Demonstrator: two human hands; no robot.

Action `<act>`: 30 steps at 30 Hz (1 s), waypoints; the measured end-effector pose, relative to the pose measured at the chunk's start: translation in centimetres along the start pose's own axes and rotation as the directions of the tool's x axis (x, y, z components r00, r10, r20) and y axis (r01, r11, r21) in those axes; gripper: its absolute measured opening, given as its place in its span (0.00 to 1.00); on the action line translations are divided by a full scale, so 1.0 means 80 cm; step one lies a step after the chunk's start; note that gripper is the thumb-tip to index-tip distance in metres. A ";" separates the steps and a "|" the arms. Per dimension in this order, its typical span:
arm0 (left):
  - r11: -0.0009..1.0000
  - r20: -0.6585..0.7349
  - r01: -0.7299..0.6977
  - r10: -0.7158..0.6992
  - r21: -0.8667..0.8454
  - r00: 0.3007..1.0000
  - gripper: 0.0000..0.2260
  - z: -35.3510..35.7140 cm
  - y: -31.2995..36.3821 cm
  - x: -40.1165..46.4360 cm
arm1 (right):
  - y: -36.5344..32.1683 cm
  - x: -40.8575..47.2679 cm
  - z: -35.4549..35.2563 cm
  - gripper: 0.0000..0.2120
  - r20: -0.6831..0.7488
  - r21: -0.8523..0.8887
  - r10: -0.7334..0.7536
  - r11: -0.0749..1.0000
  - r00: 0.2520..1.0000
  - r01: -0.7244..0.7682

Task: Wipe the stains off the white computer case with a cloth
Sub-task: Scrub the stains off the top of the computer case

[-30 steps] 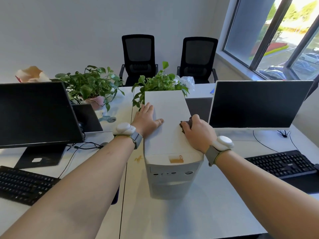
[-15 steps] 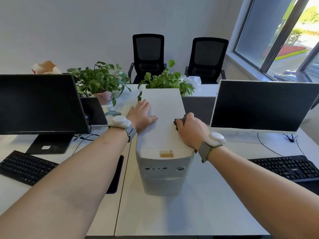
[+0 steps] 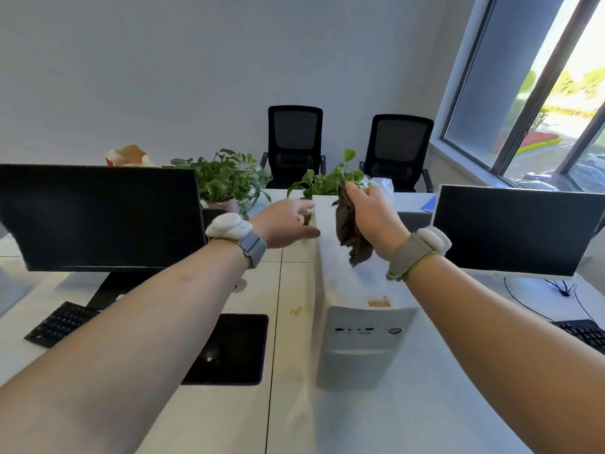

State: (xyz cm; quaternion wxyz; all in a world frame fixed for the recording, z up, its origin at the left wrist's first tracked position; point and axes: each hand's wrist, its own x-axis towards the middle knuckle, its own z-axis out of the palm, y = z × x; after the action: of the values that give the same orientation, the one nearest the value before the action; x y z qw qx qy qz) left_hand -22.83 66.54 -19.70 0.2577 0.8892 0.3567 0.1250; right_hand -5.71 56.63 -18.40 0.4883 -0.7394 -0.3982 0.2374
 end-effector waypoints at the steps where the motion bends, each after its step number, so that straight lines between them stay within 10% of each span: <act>1: 0.998 0.016 0.004 -0.003 -0.060 1.000 0.31 -0.006 0.006 -0.004 | -0.005 -0.001 0.006 0.26 0.050 0.122 0.050 0.991 0.998 -0.055; 7: 0.930 0.109 0.191 -0.165 -0.314 0.980 0.08 -0.088 -0.113 -0.107 | -0.064 -0.071 0.172 0.33 0.476 0.541 0.128 0.738 0.870 -0.404; 12: 0.858 0.091 0.297 -0.285 -0.420 0.954 0.04 -0.125 -0.203 -0.181 | -0.072 -0.109 0.255 0.41 0.496 0.377 0.222 0.816 0.839 -0.439; 19: 0.685 0.045 0.305 -0.370 -0.662 0.928 0.07 -0.175 -0.299 -0.271 | -0.109 -0.172 0.395 0.15 0.563 0.286 0.080 0.915 0.822 -0.285; 30: 0.535 -0.099 0.223 -0.508 -0.815 0.856 0.09 -0.227 -0.444 -0.346 | -0.158 -0.165 0.560 0.11 0.523 0.318 0.083 0.904 0.848 -0.285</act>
State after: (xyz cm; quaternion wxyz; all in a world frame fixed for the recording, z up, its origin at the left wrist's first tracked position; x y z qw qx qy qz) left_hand -70.24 75.65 -25.03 0.5749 0.5573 0.4839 0.3534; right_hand -50.88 72.25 -25.80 0.4783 -0.5781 -0.3819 0.5396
